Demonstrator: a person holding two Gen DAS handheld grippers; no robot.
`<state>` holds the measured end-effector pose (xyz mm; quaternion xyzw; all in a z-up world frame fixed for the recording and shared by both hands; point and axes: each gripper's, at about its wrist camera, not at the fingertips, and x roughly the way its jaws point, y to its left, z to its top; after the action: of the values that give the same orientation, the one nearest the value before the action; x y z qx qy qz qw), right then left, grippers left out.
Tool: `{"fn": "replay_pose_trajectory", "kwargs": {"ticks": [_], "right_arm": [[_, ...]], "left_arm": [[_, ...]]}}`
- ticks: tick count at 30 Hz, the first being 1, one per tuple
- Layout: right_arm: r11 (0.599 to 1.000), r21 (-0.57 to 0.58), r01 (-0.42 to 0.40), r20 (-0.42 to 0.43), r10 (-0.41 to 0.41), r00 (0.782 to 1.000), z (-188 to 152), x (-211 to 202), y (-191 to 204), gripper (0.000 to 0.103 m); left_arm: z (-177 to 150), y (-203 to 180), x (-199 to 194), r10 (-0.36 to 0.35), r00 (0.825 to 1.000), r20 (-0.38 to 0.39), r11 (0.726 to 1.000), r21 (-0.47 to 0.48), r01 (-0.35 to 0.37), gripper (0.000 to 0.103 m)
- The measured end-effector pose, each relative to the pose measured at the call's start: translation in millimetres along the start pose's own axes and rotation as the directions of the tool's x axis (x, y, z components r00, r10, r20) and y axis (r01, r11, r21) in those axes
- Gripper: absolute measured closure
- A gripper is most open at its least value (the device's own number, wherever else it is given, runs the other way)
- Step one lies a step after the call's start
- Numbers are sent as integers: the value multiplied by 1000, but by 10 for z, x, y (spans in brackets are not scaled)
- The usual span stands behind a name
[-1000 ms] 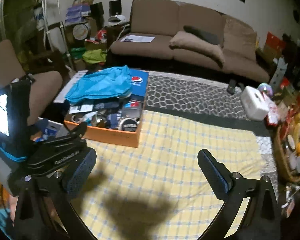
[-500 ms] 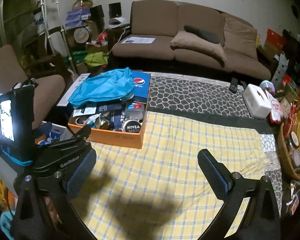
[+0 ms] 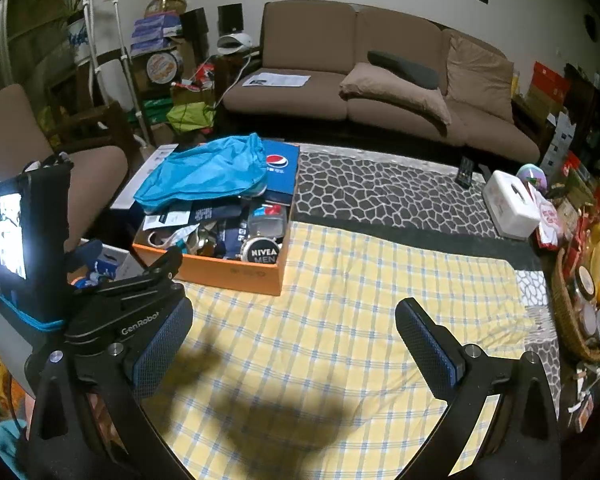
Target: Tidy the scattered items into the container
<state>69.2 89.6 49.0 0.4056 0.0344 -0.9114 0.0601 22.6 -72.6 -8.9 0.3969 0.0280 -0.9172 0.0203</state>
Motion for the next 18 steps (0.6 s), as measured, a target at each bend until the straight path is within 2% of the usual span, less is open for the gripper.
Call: {"fn": "replay_pose_trajectory", "kwargs": {"ticks": [18], "right_arm": [[1000, -6, 8, 5, -8, 1000, -4, -11, -6, 1]], "left_arm": [[-2, 1, 2, 3, 1000, 1, 1000, 1, -3, 1]]}}
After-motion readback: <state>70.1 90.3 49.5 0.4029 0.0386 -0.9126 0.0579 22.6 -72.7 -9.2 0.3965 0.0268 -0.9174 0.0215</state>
